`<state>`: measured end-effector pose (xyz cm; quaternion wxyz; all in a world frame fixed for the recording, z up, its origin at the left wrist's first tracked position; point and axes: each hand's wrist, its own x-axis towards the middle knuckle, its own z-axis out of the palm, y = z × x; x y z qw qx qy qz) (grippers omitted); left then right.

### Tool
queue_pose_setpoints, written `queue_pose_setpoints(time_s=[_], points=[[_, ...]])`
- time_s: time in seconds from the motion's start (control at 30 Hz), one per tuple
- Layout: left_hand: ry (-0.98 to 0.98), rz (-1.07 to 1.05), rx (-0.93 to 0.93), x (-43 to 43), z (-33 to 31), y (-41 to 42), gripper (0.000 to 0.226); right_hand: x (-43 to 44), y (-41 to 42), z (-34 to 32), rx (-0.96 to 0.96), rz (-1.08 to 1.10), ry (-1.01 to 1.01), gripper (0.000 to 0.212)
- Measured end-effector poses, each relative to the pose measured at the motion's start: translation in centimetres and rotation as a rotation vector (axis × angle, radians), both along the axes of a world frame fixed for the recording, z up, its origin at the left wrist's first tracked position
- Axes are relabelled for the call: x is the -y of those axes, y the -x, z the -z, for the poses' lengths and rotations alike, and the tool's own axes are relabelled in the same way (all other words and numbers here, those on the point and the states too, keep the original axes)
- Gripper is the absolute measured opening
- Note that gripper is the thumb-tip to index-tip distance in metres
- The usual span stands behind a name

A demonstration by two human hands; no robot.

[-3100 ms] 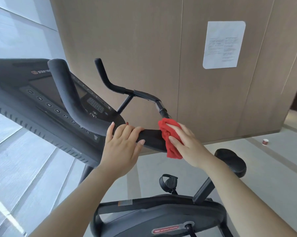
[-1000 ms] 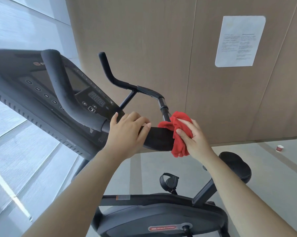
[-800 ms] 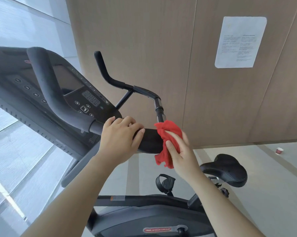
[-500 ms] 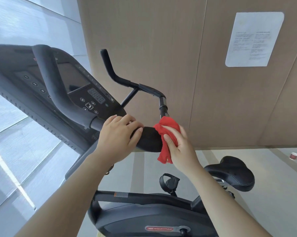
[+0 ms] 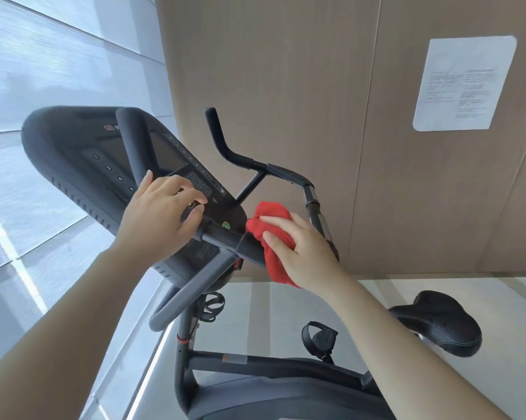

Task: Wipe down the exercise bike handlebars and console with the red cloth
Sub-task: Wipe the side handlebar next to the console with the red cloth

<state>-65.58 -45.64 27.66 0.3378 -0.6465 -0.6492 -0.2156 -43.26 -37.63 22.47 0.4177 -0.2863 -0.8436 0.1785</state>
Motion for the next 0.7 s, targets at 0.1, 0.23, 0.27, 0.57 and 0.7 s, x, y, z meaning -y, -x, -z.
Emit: queue_pose_setpoints(time_s=[0.1,0.23,0.27,0.57,0.7], points=[[0.059,0.01,-0.021,0.4,0.2,2.4,0.043,1.2,1.3,0.8,0.18,0.168,-0.143,0.036],[0.083,0.078,-0.061,0.4,1.9,4.1,0.04,1.9,2.7,0.2,0.128,0.179,-0.141,0.031],[0.069,0.089,-0.062,0.3,2.2,4.3,0.039,2.0,3.4,0.0,0.13,0.176,-0.148,0.031],[0.006,0.214,-0.08,-0.4,3.0,5.6,0.037,3.8,4.8,-0.3,0.3,0.302,-0.105,0.053],[0.009,0.221,-0.1,-0.8,3.2,6.0,0.04,5.1,4.4,0.1,0.285,0.43,-0.044,0.057]])
